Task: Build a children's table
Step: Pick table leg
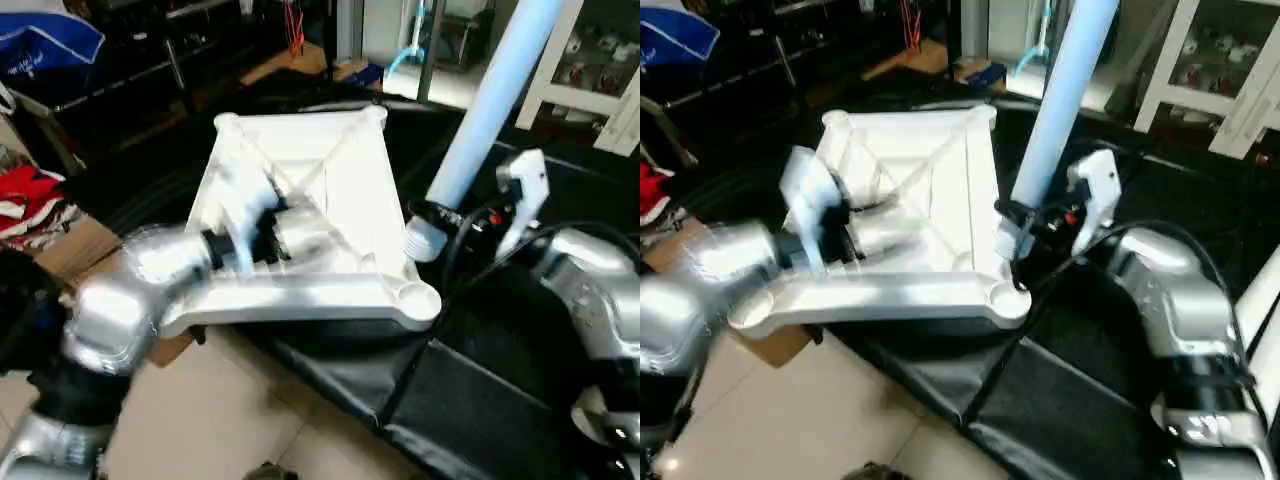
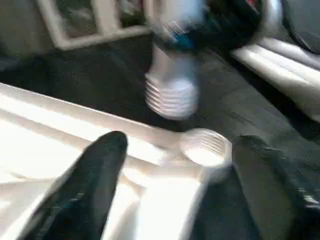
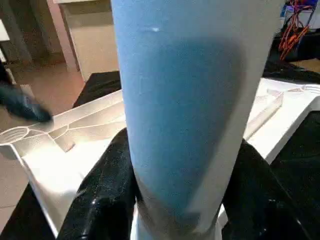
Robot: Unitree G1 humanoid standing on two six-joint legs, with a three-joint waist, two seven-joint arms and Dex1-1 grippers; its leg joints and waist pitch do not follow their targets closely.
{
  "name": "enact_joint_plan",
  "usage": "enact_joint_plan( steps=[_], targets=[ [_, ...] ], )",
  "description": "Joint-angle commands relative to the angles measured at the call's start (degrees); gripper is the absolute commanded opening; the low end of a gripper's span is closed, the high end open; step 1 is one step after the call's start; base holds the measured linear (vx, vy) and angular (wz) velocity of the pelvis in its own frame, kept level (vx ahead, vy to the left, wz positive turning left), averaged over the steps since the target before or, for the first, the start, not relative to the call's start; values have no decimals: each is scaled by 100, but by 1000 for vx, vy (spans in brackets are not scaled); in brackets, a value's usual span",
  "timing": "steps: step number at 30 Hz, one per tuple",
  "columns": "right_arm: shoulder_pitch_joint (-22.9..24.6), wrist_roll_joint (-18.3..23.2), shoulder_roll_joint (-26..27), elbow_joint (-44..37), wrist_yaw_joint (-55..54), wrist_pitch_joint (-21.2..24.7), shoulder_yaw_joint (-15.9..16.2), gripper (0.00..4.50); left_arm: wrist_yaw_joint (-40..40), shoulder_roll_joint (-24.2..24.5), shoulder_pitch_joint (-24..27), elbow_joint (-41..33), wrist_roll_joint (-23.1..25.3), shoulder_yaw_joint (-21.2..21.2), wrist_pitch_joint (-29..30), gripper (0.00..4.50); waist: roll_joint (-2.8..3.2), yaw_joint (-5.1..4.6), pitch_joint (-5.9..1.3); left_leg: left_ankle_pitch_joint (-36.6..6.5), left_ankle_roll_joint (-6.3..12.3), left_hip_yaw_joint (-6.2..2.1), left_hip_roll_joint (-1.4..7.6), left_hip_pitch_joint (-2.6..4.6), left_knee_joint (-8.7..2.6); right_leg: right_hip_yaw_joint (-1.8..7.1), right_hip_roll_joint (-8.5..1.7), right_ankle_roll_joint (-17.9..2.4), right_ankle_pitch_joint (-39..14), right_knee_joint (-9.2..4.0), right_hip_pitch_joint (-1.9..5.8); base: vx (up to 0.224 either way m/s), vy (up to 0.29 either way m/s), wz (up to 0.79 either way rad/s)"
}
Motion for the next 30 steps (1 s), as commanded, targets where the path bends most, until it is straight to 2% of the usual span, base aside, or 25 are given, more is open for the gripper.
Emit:
enact_joint_plan(
  steps=[1, 2, 3, 4, 6, 7, 8, 11, 12, 13, 14, 15, 16, 18, 19, 23, 24, 27, 29, 30],
  targets=[
    [33, 162, 15, -361, 32, 121, -42, 186, -137, -18, -51, 350, 500, -307, -365, 412, -66, -52, -437, -1046, 195, -160, 355, 162, -497, 291, -443, -947, -1896, -505, 262, 0, 0, 0],
    [64, 184, 31, -436, 31, 155, -27, 186, -121, -26, -72, 527, 702, -430, -504, 427, -77, -73, -427, -1068, 210, -166, 339, 140, -507, 289, -437, -876, -1965, -531, 280, 0, 0, 0],
    [64, 184, 31, -436, 31, 155, -27, 186, -121, -26, -72, 527, 702, -430, -504, 436, -74, -77, -430, -1088, 197, -169, 342, 147, -511, 292, -446, -850, -2000, -527, 283, 0, 0, 0],
    [159, 198, 80, -611, 51, 211, 53, 186, -145, -119, -144, 978, 1021, -668, -775, 440, -56, -97, -423, -1124, 162, -180, 345, 144, -519, 287, -459, -847, -2048, -518, 285, 0, 0, 0],
    [232, 184, 120, -706, 35, 222, 118, 186, -160, -163, -239, 1335, 1261, -892, -954, 447, -44, -169, -384, -1350, 130, -184, 328, 173, -540, 284, -439, -726, -2318, -593, 250, 0, 0, 0],
    [232, 184, 120, -706, 35, 222, 118, 186, -160, -163, -239, 1335, 1261, -892, -954, 449, -49, -186, -393, -1377, 105, -184, 330, 176, -542, 283, -445, -730, -2325, -590, 262, 0, 0, 0],
    [232, 184, 120, -706, 35, 222, 118, 186, -160, -163, -239, 1335, 1261, -892, -954, 450, -50, -216, -412, -1297, 93, -214, 347, 130, -552, 275, -468, -820, -2121, -548, 303, 0, 0, 0],
    [267, 189, 123, -741, 16, 216, 132, 186, -141, -166, -266, 1445, 1363, -968, -1060, 450, -44, -258, -401, -1333, 117, -209, 348, 133, -550, 276, -463, -935, -1979, -537, 293, 0, 0, 0],
    [392, 337, 105, -1034, 43, 415, 161, 186, -60, -283, -421, 2009, 1537, -944, -1328, 450, -17, -299, -360, -1385, 152, -200, 327, 126, -551, 276, -444, -920, -2009, -576, 281, 0, 0, 0],
    [412, 352, 95, -1069, 54, 440, 166, 186, -69, -298, -429, 2058, 1538, -929, -1346, 450, -37, -320, -358, -1398, 182, -183, 307, 129, -541, 275, -430, -874, -2045, -601, 288, 0, 0, 0],
    [479, 400, 61, -1183, 90, 523, 182, 186, -101, -348, -458, 2219, 1539, -881, -1404, 450, -28, -315, -372, -1336, 209, -185, 306, 145, -538, 284, -441, -849, -2007, -603, 299, 0, 0, 0],
    [498, 413, 49, -1214, 102, 546, 186, 186, -120, -361, -463, 2258, 1533, -867, -1414, 450, -32, -314, -391, -1250, 220, -201, 318, 131, -538, 283, -463, -879, -1902, -569, 323, 0, 0, 0],
    [542, 439, 23, -1281, 129, 597, 196, 186, -164, -390, -474, 2344, 1518, -837, -1437, 450, -31, -319, -396, -1047, 311, -208, 333, 100, -541, 279, -469, -951, -1662, -546, 333, 0, 0, 0],
    [619, 467, -41, -1358, 197, 656, 186, 186, -369, -422, -464, 2453, 1436, -807, -1482, 421, -17, -329, -391, -1035, 343, -204, 335, 99, -536, 273, -472, -1008, -1634, -550, 329, 0, 0, 0],
    [641, 477, -67, -1378, 222, 677, 179, 186, -463, -434, -457, 2497, 1391, -796, -1491, 421, 5, -322, -389, -1033, 348, -200, 337, 117, -533, 278, -474, -1017, -1635, -554, 315, 0, 0, 0],
    [660, 471, -134, -1351, 296, 678, 173, 186, -671, -516, -456, 2739, 1252, -748, -1600, 398, -1, -326, -405, -848, 461, -188, 335, 111, -529, 267, -474, -1105, -1360, -541, 338, 0, 0, 0],
    [655, 465, -143, -1338, 311, 673, 178, 186, -674, -531, -462, 2810, 1266, -750, -1665, 376, 0, -323, -408, -775, 505, -192, 346, 109, -534, 266, -476, -1115, -1276, -529, 340, 0, 0, 0],
    [654, 448, -193, -1378, 315, 696, 195, 186, -694, -535, -533, 3115, 1512, -835, -1935, 367, 5, -337, -406, -773, 563, -191, 352, 120, -536, 255, -458, -1103, -1256, -542, 330, 0, 0, 0],
    [649, 458, -203, -1428, 267, 732, 194, 186, -673, -548, -558, 3194, 1602, -845, -1999, 343, 14, -338, -407, -740, 575, -195, 372, 129, -547, 260, -468, -1125, -1178, -538, 329, 0, 0, 0],
    [647, 461, -204, -1439, 257, 740, 193, 186, -672, -551, -561, 3204, 1613, -845, -2005, 343, 1, -341, -402, -765, 572, -191, 367, 126, -548, 261, -471, -1128, -1209, -537, 334, 0, 0, 0]
  ],
)
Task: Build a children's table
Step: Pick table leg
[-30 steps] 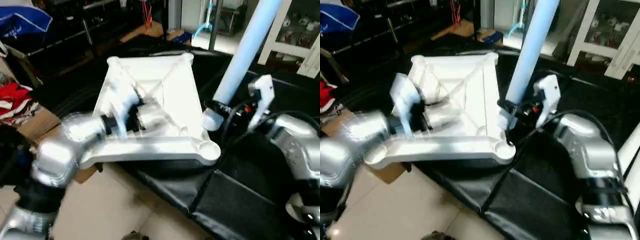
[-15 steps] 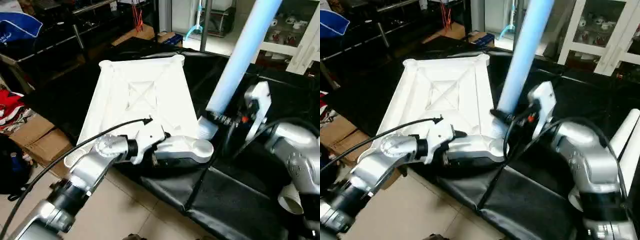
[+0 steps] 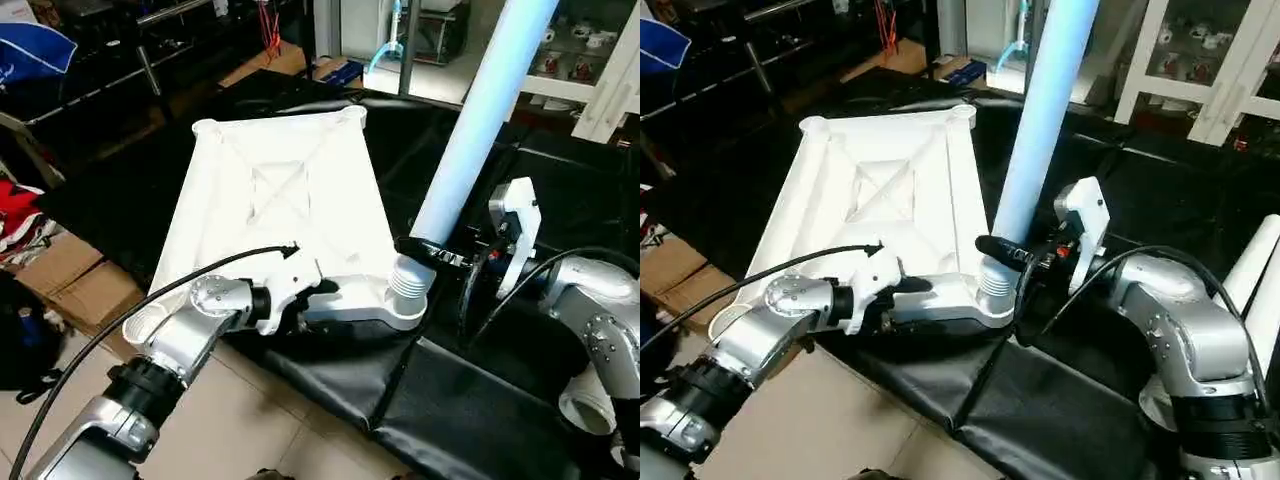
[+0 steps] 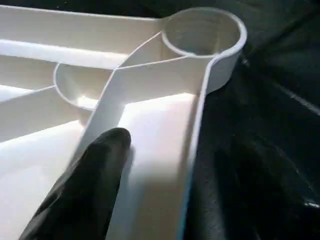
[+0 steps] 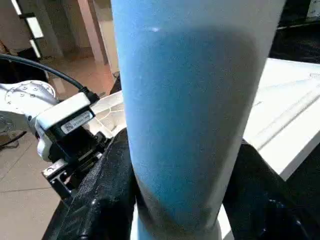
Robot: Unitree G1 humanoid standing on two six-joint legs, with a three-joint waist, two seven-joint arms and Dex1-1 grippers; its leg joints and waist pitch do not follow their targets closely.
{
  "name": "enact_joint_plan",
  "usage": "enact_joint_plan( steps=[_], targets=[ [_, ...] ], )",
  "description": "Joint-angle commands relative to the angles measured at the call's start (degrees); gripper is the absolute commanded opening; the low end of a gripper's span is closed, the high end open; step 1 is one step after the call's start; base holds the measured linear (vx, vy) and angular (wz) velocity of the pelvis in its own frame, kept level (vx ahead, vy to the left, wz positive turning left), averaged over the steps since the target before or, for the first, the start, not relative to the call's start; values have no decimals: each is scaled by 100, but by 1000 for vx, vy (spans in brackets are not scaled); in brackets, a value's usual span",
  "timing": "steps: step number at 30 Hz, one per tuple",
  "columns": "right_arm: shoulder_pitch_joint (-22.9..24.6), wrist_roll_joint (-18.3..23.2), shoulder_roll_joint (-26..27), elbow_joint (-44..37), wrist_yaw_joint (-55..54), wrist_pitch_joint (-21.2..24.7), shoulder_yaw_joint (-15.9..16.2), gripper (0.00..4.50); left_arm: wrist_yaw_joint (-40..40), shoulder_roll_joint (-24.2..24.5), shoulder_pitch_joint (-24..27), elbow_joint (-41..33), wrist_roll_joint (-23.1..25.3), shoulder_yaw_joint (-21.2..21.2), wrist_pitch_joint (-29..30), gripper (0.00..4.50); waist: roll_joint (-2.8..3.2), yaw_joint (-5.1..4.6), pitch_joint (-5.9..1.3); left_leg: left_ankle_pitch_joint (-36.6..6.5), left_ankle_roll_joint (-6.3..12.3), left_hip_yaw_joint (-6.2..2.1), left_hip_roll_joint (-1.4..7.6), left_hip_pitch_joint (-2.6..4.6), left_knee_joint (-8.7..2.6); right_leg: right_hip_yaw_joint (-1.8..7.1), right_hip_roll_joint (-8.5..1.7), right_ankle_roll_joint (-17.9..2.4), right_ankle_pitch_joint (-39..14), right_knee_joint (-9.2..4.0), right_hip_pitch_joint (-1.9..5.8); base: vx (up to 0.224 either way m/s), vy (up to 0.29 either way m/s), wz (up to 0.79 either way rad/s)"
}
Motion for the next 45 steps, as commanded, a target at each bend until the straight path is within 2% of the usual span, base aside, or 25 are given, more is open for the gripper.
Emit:
enact_joint_plan(
  steps=[1, 4, 8, 11, 12, 14, 17, 22, 26, 27, 29, 30, 33, 37, 38, 39, 41, 45],
  targets=[
    [-24, 49, -41, -201, -4, 67, -8, 186, -30, 27, -29, 99, 115, -3, -20, 332, -77, -25, -388, -822, 543, -194, 380, 129, -474, 268, -482, -1112, -1297, -445, 306, 0, 0, 0],
    [-10, 55, -22, -273, -96, 101, -35, 186, 60, 13, -83, 255, 292, -15, -155, 310, -77, -27, -384, -896, 497, -190, 375, 135, -476, 272, -486, -1081, -1455, -462, 305, 0, 0, 0],
    [-10, 20, 47, -265, -212, 68, -55, 186, 161, -65, -225, 638, 451, 3, -408, 281, -96, -40, -355, -1054, 413, -187, 362, 139, -495, 273, -483, -934, -1892, -525, 286, 0, 0, 0],
    [-31, -31, 135, -212, -301, 18, -13, 186, 303, -226, -439, 979, 495, 95, -574, 254, -100, -47, -328, -1304, 323, -180, 357, 171, -510, 273, -475, -876, -2203, -567, 259, 0, 0, 0],
    [-40, -52, 162, -192, -323, 3, 5, 186, 348, -284, -524, 1101, 521, 120, -621, 244, -108, -49, -307, -1500, 239, -180, 344, 204, -516, 274, -486, -811, -2531, -605, 247, 0, 0, 0],
    [-46, -71, 183, -175, -336, -9, 17, 186, 381, -330, -587, 1213, 554, 129, -654, 218, -106, -50, -306, -1503, 205, -209, 362, 178, -544, 279, -507, -745, -2606, -602, 274, 0, 0, 0],
    [-71, -80, 231, -153, -414, -35, 25, 186, 435, -464, -727, 1531, 617, 204, -676, 200, -106, -64, -289, -1651, 167, -205, 338, 210, -548, 277, -510, -628, -2934, -662, 247, 0, 0, 0],
    [-99, -86, 241, -144, -427, -28, 34, 186, 231, -521, -797, 1675, 515, 279, -471, 165, -119, -67, -302, -1521, 228, -217, 345, 177, -562, 279, -515, -638, -2761, -647, 264, 0, 0, 0],
    [-121, -111, 230, -128, -412, -33, 30, 186, -40, -383, -767, 1559, 682, 77, -326, 140, -123, -112, -314, -1360, 309, -225, 357, 140, -572, 291, -527, -761, -2441, -605, 288, 0, 0, 0],
    [-138, -125, 224, -103, -424, -51, 26, 186, -63, -357, -774, 1565, 767, 45, -316, 120, -121, -135, -311, -1337, 333, -217, 352, 134, -568, 289, -523, -794, -2390, -606, 289, 0, 0, 0],
    [-147, -132, 223, -92, -429, -58, 24, 186, -68, -346, -775, 1559, 791, 32, -314, 117, -117, -150, -306, -1355, 350, -213, 356, 142, -569, 291, -524, -815, -2422, -614, 287, 0, 0, 0],
    [-172, -151, 227, -53, -438, -82, 26, 186, -5, -378, -771, 1575, 804, 102, -285, 101, -139, -151, -305, -1346, 355, -202, 351, 148, -569, 292, -524, -819, -2463, -623, 288, 0, 0, 0],
    [-186, -157, 234, -37, -439, -88, 28, 186, 32, -422, -757, 1568, 787, 175, -250, 74, -135, -146, -305, -1297, 374, -200, 357, 164, -587, 284, -519, -792, -2527, -647, 284, 0, 0, 0],
    [-252, -190, 239, 27, -432, -98, 38, 186, 15, -408, -660, 1405, 893, 133, -151, 46, -137, -159, -297, -1321, 359, -219, 383, 146, -614, 287, -526, -820, -2472, -628, 293, 0, 0, 0],
    [-283, -191, 242, 36, -437, -85, 38, 186, 3, -393, -641, 1364, 921, 118, -114, 35, -153, -166, -311, -1291, 361, -218, 380, 134, -611, 287, -532, -837, -2399, -620, 308, 0, 0, 0],
    [-303, -189, 243, 41, -442, -77, 38, 186, -5, -384, -631, 1338, 935, 112, -87, 27, -137, -165, -311, -1269, 376, -216, 379, 143, -609, 289, -534, -866, -2349, -618, 296, 0, 0, 0],
    [-385, -263, 259, 194, -442, -163, 86, 186, -20, -327, -583, 1260, 1011, 58, 36, 12, -143, -161, -323, -1210, 395, -212, 387, 150, -607, 296, -534, -907, -2213, -605, 298, 0, 0, 0],
    [-471, -427, 333, 499, -466, -376, 142, 186, -196, -252, -412, 988, 937, 87, 199, 0, -149, -159, -364, -902, 479, -204, 393, 116, -587, 294, -547, -1117, -1574, -537, 332, 0, 0, 0]
  ],
)
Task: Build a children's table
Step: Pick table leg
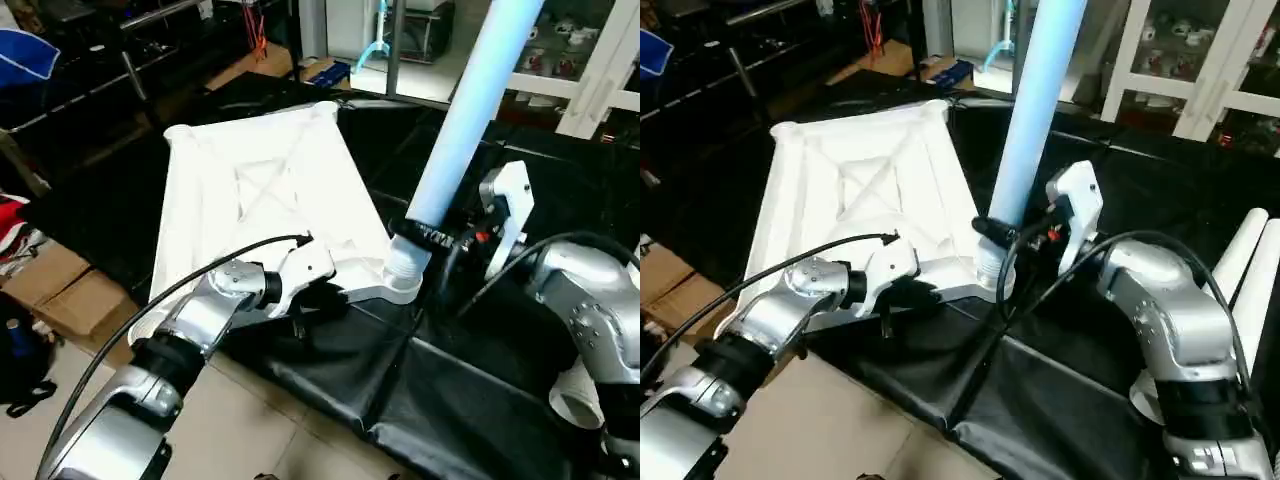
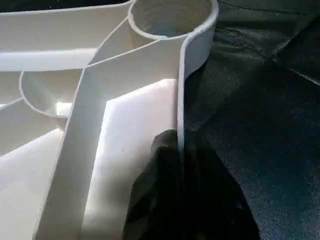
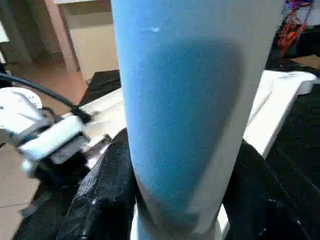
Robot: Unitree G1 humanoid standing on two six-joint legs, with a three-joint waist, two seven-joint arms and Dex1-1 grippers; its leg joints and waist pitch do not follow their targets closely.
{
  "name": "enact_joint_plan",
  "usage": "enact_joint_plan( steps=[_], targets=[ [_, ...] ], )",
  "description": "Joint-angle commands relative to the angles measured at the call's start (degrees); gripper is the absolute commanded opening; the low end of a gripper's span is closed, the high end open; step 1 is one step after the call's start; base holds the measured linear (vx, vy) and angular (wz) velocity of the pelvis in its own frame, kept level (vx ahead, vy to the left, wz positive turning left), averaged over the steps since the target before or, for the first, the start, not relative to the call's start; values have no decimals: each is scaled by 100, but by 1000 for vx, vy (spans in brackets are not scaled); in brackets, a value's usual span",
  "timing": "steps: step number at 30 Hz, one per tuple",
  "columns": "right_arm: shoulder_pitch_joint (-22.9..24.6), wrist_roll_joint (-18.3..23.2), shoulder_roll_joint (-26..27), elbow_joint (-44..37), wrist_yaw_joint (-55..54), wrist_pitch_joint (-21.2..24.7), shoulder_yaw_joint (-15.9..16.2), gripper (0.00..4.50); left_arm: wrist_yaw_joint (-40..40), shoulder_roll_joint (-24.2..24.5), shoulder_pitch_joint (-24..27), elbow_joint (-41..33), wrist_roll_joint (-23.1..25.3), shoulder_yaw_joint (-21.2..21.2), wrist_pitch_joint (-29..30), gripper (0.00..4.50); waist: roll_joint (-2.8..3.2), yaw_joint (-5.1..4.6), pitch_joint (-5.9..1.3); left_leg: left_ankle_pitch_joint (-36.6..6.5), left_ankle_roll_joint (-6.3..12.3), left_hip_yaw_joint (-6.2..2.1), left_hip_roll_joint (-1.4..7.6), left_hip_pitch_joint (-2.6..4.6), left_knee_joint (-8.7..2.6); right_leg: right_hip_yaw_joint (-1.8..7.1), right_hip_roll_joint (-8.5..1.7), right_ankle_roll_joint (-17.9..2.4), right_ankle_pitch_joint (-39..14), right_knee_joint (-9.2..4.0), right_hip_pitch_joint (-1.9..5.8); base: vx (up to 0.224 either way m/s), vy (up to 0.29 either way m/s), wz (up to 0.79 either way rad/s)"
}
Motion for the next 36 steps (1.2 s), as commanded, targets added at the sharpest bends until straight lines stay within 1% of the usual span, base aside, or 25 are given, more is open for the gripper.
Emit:
enact_joint_plan(
  steps=[1, 2, 3, 4, 5, 7, 8, 9, 10, 13, 16, 20, 22, 28, 30, 33, 34, 36],
  targets=[
    [-83, -53, 98, 79, -45, -118, 58, 186, -141, 169, 272, 22, 17, -23, 235, 0, -152, 28, -374, -847, 519, -207, 403, 54, -471, 290, -540, -1162, -1469, -430, 274, 0, 0, 0],
    [-97, -61, 140, 141, -49, -164, 50, 186, -214, 178, 330, -51, -55, 12, 211, 0, -152, 25, -390, -684, 596, -205, 394, 30, -454, 292, -550, -1228, -1244, -398, 297, 0, 0, 0],
    [-121, -102, 241, 327, -65, -289, 55, 186, -258, 143, 418, -106, -192, 118, 168, 0, -143, 32, -395, -584, 662, -201, 397, 39, -447, 286, -544, -1295, -1054, -380, 287, 0, 0, 0],
    [-121, -106, 252, 353, -65, -303, 58, 186, -257, 139, 429, -115, -201, 124, 164, 0, -166, 23, -408, -503, 737, -192, 390, 32, -433, 284, -546, -1334, -894, -370, 304, 0, 0, 0],
    [-112, -137, 320, 502, -58, -393, 80, 186, -282, 135, 510, -228, -238, 136, 170, 0, -159, 31, -412, -471, 768, -187, 388, 39, -426, 285, -548, -1353, -851, -364, 302, 0, 0, 0],
    [-118, -163, 357, 635, -19, -451, 119, 186, -361, 160, 591, -424, -255, 115, 245, 0, -171, 43, -403, -437, 819, -180, 389, 38, -431, 282, -550, -1344, -918, -366, 310, 0, 0, 0],
    [-114, -174, 361, 676, 34, -482, 153, 186, -369, 173, 618, -489, -247, 111, 281, 0, -166, 50, -405, -397, 840, -177, 389, 44, -430, 281, -544, -1334, -960, -372, 308, 0, 0, 0],
    [-130, -197, 369, 751, 96, -531, 195, 186, -365, 183, 623, -513, -226, 119, 307, 0, -189, 52, -416, -372, 858, -168, 390, 53, -425, 277, -527, -1318, -978, -371, 308, 0, 0, 0],
    [-130, -197, 369, 751, 96, -531, 195, 186, -365, 183, 623, -513, -226, 119, 307, 0, -167, 67, -405, -394, 864, -172, 396, 58, -429, 274, -529, -1307, -1059, -373, 298, 0, 0, 0],
    [-107, -230, 319, 763, 281, -510, 269, 186, -280, 195, 613, -513, -183, 188, 273, 0, -174, 72, -407, -427, 836, -176, 404, 60, -438, 272, -519, -1267, -1163, -372, 302, 0, 0, 0],
    [-51, -264, 253, 757, 380, -485, 331, 186, -271, 201, 622, -541, -160, 227, 261, 0, -183, 76, -408, -436, 833, -171, 403, 67, -434, 279, -522, -1260, -1161, -374, 297, 0, 0, 0],
    [53, -325, 163, 716, 483, -516, 450, 186, -215, 212, 663, -631, -116, 262, 316, 0, -202, 74, -411, -375, 861, -164, 389, 46, -421, 280, -527, -1243, -1151, -370, 311, 0, 0, 0],
    [79, -364, 131, 729, 502, -559, 460, 186, -212, 211, 663, -634, -112, 261, 318, 0, -192, 75, -409, -381, 862, -163, 391, 55, -419, 280, -526, -1228, -1216, -377, 301, 0, 0, 0],
    [148, -383, 105, 791, 508, -559, 424, 186, -220, 199, 670, -646, -96, 266, 322, 0, -189, 67, -415, -372, 886, -164, 391, 61, -414, 279, -517, -1237, -1175, -377, 299, 0, 0, 0],
    [189, -353, 124, 818, 476, -471, 399, 186, -225, 185, 674, -663, -81, 271, 337, 0, -183, 67, -413, -351, 913, -166, 392, 60, -412, 277, -513, -1245, -1127, -375, 299, 0, 0, 0],
    [217, -418, 161, 959, 362, -485, 374, 186, -227, 169, 672, -666, -73, 265, 342, 0, -182, 66, -408, -343, 925, -169, 395, 58, -414, 274, -514, -1251, -1119, -373, 297, 0, 0, 0],
    [218, -410, 187, 995, 312, -465, 353, 186, -231, 168, 674, -669, -76, 264, 345, 0, -177, 63, -400, -370, 916, -168, 395, 64, -418, 273, -512, -1252, -1157, -382, 290, 0, 0, 0],
    [215, -369, 226, 1022, 251, -396, 310, 186, -234, 164, 677, -675, -79, 263, 351, 0, -188, 58, -397, -406, 891, -169, 392, 61, -423, 274, -514, -1244, -1206, -384, 298, 0, 0, 0]
  ],
)
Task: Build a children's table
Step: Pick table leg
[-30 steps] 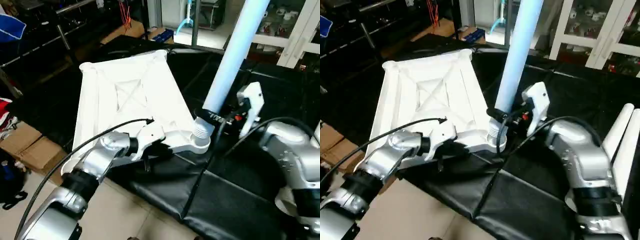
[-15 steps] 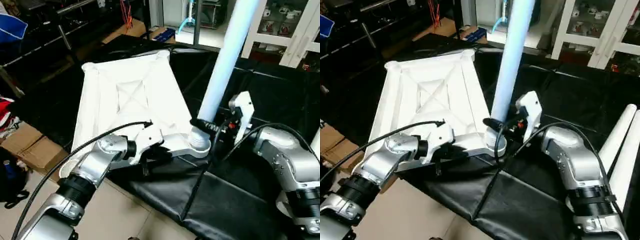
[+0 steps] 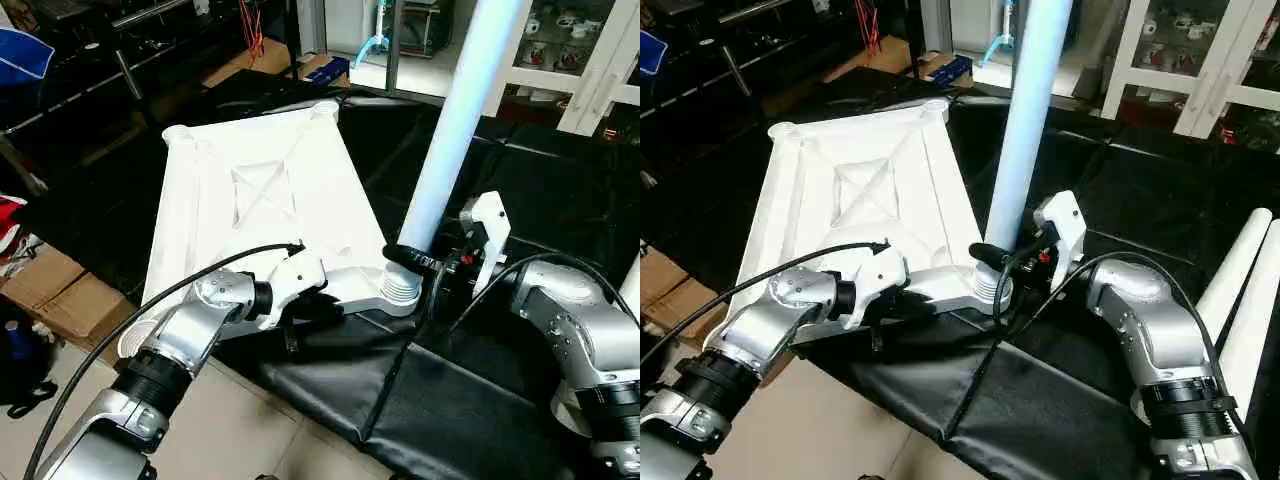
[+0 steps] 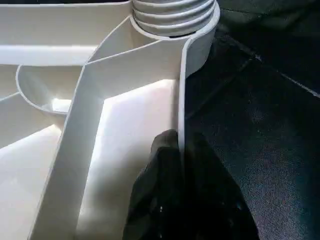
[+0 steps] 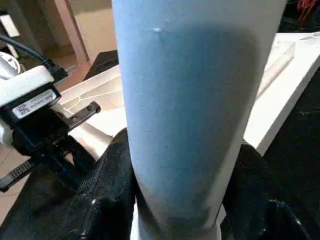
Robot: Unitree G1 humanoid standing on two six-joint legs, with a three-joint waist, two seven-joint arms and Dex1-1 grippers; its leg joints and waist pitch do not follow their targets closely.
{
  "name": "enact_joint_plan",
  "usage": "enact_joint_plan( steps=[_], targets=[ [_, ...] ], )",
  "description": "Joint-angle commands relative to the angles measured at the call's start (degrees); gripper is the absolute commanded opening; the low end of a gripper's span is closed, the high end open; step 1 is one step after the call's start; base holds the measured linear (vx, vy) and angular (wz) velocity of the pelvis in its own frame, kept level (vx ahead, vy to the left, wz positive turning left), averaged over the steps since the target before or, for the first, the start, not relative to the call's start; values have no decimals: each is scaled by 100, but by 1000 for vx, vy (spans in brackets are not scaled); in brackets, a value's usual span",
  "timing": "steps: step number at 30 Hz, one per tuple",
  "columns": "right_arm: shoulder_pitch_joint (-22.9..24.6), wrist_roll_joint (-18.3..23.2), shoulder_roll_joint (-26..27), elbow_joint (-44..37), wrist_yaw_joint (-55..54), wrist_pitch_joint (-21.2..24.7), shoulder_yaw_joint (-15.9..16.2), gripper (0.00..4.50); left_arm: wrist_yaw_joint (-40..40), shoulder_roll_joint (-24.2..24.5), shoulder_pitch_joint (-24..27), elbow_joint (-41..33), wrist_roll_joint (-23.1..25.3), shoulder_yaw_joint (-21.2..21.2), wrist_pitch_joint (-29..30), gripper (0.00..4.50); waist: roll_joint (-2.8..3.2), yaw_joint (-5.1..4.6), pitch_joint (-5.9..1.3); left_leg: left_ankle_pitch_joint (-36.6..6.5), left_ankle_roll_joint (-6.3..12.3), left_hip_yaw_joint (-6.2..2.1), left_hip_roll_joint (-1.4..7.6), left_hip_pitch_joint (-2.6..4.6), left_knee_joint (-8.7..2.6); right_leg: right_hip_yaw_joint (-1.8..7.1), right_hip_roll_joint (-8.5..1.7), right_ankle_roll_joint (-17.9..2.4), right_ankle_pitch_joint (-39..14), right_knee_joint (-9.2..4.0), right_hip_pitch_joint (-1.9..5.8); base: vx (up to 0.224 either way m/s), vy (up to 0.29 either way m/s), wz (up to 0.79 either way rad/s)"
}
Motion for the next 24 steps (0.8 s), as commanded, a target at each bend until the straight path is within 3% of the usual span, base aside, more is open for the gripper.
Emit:
enact_joint_plan(
  steps=[1, 4, 8, 14, 24],
  targets=[
    [75, -77, 50, 205, -201, 197, -9, 186, 60, 9, 179, 89, 20, 38, 63, 0, -198, 38, -370, -451, 853, -179, 391, 47, -368, 274, -513, -1237, -1234, -397, 300, 0, 0, 0],
    [136, -141, 56, 259, -288, 248, 16, 186, 62, -8, 200, 62, -2, 57, 60, 0, -224, 26, -366, -483, 831, -178, 389, 45, -373, 275, -513, -1221, -1287, -403, 302, 0, 0, 0],
    [237, -117, 68, 202, -271, 299, 29, 186, 70, -29, 234, 15, -31, 88, 64, 0, -215, 17, -356, -606, 761, -182, 400, 62, -391, 282, -516, -1187, -1411, -420, 292, 0, 0, 0],
    [264, -27, 164, 277, -481, 660, -67, 186, 90, -53, 249, -4, -51, 128, 63, 0, -240, -4, -343, -657, 747, -182, 391, 55, -402, 281, -517, -1173, -1507, -435, 293, 0, 0, 0],
    [431, -341, -30, 386, -519, 836, 217, 186, 68, -26, 242, -19, -28, 156, 82, 0, -239, -18, -318, -875, 612, -185, 396, 62, -434, 294, -522, -1105, -1721, -470, 276, 0, 0, 0]
  ],
)
